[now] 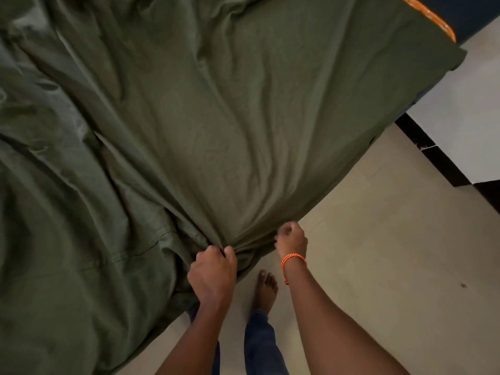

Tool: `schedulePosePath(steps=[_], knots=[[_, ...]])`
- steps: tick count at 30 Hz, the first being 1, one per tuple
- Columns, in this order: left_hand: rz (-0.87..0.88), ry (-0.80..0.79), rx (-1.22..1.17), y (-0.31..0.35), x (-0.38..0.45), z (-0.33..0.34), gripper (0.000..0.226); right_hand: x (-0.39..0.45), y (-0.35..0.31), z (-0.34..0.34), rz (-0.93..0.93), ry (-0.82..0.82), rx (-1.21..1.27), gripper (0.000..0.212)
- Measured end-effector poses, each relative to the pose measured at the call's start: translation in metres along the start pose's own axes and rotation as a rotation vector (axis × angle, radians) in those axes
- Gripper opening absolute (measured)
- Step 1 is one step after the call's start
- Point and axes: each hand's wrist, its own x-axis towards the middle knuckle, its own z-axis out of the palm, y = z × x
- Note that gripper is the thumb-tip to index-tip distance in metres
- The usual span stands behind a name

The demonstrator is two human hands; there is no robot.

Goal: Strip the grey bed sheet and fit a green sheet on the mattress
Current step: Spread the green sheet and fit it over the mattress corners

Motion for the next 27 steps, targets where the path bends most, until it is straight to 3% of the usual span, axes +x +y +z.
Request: schedulePosePath(steps=[2, 6, 8, 10, 12, 15, 17, 19, 22, 27], knots=[[-0.006, -0.02, 0.026, 0.004, 0.004, -0.004, 0.038, 0.0, -0.003, 0.001, -0.035, -0.054, -0.104, 0.01], [0.112, 0.155, -0.032, 0.017, 0.021, -0.03, 0.028, -0.022, -0.037, 0.0, -0.322, 0.343, -0.099, 0.01], [0.189, 0.293, -0.136, 0.024, 0.038, -0.045, 0.019, -0.031, -0.058, 0.006, -0.561, 0.417, -0.052, 0.007], [0.195, 0.381, -0.203, 0.025, 0.065, -0.057, 0.018, -0.035, -0.078, 0.021, -0.758, 0.355, -0.107, 0.006], [0.089, 0.423, -0.176, 0.023, 0.098, -0.064, 0.032, -0.037, -0.098, 0.039, -0.848, 0.245, -0.214, 0.018], [-0.137, 0.381, -0.155, 0.02, 0.14, -0.074, 0.064, -0.039, -0.125, 0.065, -0.846, 0.135, -0.322, 0.044], [-0.197, 0.307, -0.154, 0.015, 0.159, -0.077, 0.067, -0.039, -0.141, 0.082, -0.801, 0.132, -0.399, 0.057], [-0.148, 0.247, -0.121, 0.006, 0.173, -0.079, 0.051, -0.036, -0.153, 0.098, -0.775, 0.143, -0.527, 0.051], [-0.057, 0.195, -0.142, -0.012, 0.184, -0.088, 0.038, -0.031, -0.171, 0.117, -0.824, 0.07, -0.67, 0.013], [-0.024, 0.209, -0.119, -0.053, 0.196, -0.112, 0.035, -0.055, -0.205, 0.147, -0.827, -0.113, -0.69, 0.016]])
